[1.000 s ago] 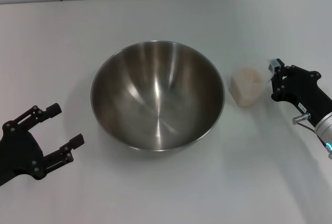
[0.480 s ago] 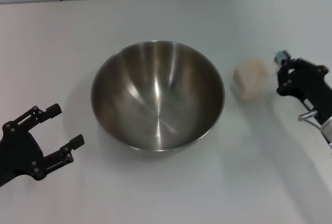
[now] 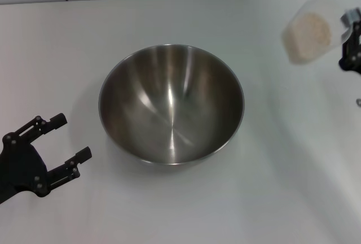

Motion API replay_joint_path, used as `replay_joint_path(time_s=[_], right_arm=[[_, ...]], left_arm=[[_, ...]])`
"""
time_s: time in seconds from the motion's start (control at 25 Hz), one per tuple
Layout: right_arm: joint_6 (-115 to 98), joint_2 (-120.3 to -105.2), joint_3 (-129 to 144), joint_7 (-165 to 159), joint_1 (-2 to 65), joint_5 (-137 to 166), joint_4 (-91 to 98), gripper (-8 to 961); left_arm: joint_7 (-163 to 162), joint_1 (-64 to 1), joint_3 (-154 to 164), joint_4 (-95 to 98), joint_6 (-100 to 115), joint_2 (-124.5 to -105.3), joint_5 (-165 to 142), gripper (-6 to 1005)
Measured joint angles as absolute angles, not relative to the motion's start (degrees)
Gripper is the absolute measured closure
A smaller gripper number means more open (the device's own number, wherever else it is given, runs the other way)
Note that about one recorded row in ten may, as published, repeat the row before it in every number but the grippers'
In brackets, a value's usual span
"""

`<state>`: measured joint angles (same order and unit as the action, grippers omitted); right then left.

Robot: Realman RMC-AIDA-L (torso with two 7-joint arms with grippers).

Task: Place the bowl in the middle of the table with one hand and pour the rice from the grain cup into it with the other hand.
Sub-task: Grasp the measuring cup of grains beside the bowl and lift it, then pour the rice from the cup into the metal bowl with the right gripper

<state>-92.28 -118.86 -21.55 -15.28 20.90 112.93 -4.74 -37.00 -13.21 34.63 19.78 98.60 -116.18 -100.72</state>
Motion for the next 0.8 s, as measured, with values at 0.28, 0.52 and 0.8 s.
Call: replay_joint_path(time_s=[0.28, 0.52, 0.8], right_arm=[[-93.4, -118.83, -21.9, -16.8, 22.4, 112.9, -3.0, 936], [-93.2, -118.80, -21.5, -17.4, 23.8, 113.3, -2.6, 936], [-88.6, -118.89, -21.1, -20.4, 29.7, 120.9, -2.4, 936]], left_arm=[[-37.0, -13.3, 34.6, 19.6, 98.7, -116.19, -100.7, 214], [-37.0, -13.3, 34.6, 19.6, 98.6, -116.19, -100.7, 214], [-36.8, -13.4, 34.6, 19.5, 98.4, -116.38, -100.7, 214]])
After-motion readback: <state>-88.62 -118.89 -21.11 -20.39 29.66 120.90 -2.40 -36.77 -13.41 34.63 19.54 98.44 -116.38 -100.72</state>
